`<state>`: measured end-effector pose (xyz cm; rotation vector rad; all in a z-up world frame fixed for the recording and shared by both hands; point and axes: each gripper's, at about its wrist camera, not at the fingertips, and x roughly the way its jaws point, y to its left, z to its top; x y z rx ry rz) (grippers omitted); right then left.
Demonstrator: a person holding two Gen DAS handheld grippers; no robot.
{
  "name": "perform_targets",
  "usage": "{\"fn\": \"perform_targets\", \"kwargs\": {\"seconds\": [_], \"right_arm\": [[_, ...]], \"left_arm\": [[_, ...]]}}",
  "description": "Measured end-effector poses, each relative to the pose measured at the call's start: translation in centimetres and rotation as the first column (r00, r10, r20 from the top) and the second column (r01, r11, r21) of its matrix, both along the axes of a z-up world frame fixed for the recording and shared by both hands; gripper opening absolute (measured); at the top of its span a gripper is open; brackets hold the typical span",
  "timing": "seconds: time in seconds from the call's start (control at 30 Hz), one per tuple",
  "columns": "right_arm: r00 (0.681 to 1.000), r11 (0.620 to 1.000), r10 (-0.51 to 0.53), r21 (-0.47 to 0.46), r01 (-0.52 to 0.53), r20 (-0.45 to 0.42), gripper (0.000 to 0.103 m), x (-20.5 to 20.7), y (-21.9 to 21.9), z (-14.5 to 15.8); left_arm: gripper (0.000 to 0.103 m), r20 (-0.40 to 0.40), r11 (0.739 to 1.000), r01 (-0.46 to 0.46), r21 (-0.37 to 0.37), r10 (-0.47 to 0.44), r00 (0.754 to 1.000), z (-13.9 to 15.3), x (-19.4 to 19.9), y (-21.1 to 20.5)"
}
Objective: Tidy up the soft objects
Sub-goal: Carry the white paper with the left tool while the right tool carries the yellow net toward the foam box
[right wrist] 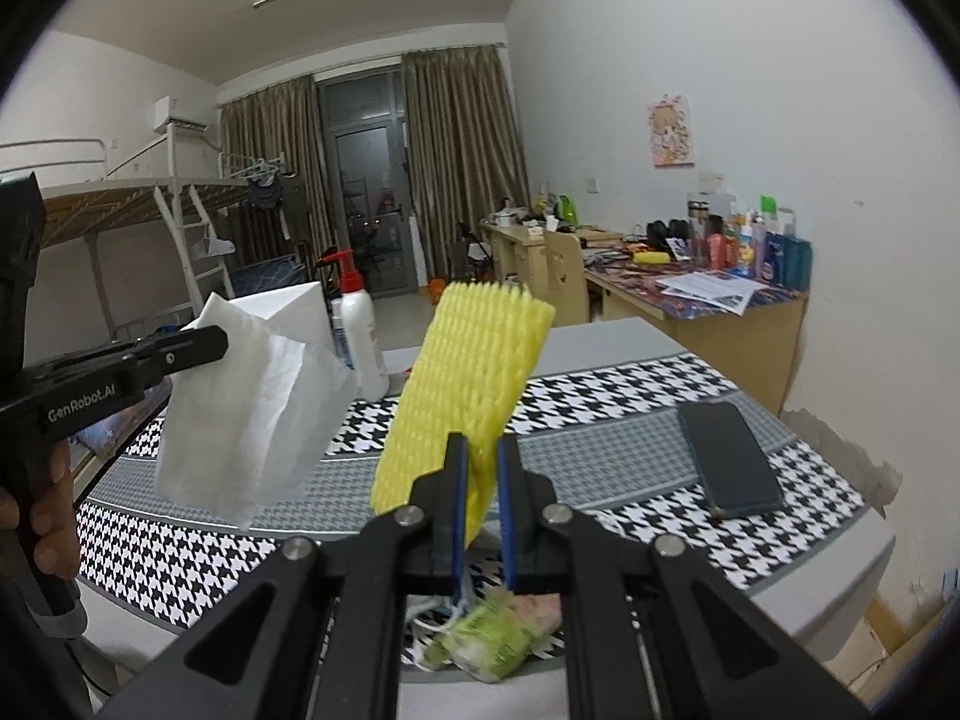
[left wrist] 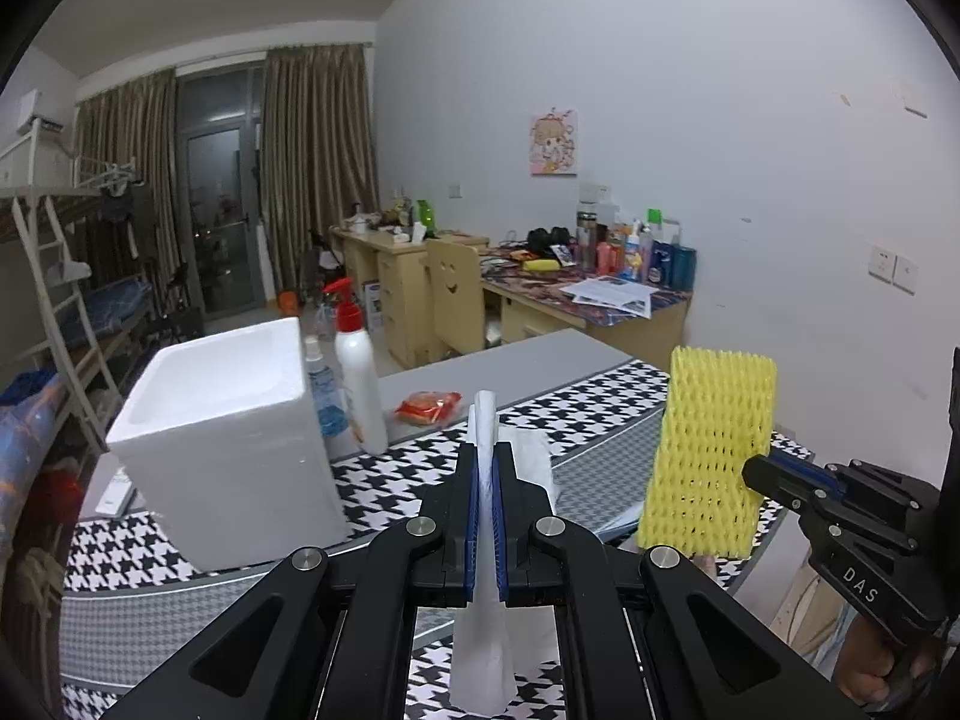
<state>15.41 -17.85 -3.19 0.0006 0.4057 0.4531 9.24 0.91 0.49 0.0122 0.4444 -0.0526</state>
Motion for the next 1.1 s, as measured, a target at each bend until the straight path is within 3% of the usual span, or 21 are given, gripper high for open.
{"fn": "perform_targets", "kwargs": {"seconds": [0.6,1.1], "right_arm": [[0.996,0.997,0.08,-0.005,-0.08,0.026,0.012,1.7,4.6,1.8],[0.986,0.99,0.142,-0.016,-0.142,0.087,0.012,2.2,7.9,4.6]], "left_arm": [[0.005,0.031,0.996,-0.084,0.0,0.084,0.996,2.0,-0.7,4.2],[0.005,0.097,0.992,-0.125,-0.018,0.126,0.987,5.4,-0.2,6.8]]}}
